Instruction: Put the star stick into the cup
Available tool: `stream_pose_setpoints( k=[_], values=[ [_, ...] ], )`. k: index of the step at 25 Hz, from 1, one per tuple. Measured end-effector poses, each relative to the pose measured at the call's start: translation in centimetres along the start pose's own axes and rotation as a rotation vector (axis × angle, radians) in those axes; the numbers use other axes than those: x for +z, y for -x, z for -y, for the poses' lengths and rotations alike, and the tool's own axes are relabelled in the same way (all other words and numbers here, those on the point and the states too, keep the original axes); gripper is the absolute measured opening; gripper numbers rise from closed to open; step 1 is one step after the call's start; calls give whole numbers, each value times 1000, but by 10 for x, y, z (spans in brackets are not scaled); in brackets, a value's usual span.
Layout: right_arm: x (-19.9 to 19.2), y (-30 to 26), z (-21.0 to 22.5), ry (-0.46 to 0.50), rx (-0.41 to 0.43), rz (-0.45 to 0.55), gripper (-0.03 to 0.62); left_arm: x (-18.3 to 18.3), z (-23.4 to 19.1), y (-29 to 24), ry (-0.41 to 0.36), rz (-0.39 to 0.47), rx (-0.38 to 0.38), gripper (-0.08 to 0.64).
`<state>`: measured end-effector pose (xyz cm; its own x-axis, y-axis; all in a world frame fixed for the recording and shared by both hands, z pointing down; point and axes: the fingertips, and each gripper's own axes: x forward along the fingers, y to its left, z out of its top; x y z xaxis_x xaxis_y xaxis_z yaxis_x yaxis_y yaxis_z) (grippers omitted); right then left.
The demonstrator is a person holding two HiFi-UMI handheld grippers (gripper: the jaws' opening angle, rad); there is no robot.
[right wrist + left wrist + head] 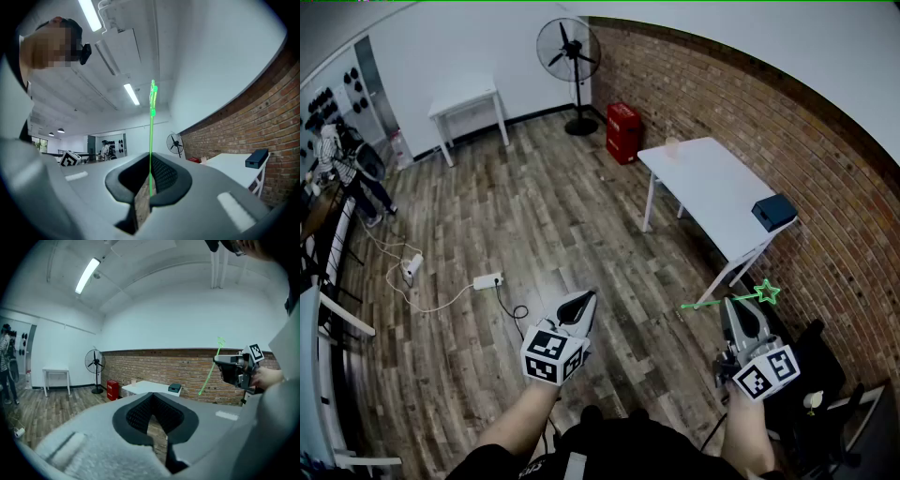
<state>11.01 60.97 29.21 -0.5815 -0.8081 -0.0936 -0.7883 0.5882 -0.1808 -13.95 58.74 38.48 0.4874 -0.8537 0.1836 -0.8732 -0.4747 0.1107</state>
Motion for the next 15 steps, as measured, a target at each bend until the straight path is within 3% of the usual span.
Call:
stream_pose_setpoints(
  k=[3,8,12,15],
  values=[
    [-17,5,9,-57,-6,-28,8,5,1,-7,24,35,44,6],
    [-25,-4,18,-93,-3,-29,8,7,-4,-12,1,52,115,6],
    [-23,-7,21,-54,5,-38,8,1,2,-10,-15,34,113,6],
    [-16,-4,24,-13,10,-34,8,1,5,-19,20,23,102,6]
  ],
)
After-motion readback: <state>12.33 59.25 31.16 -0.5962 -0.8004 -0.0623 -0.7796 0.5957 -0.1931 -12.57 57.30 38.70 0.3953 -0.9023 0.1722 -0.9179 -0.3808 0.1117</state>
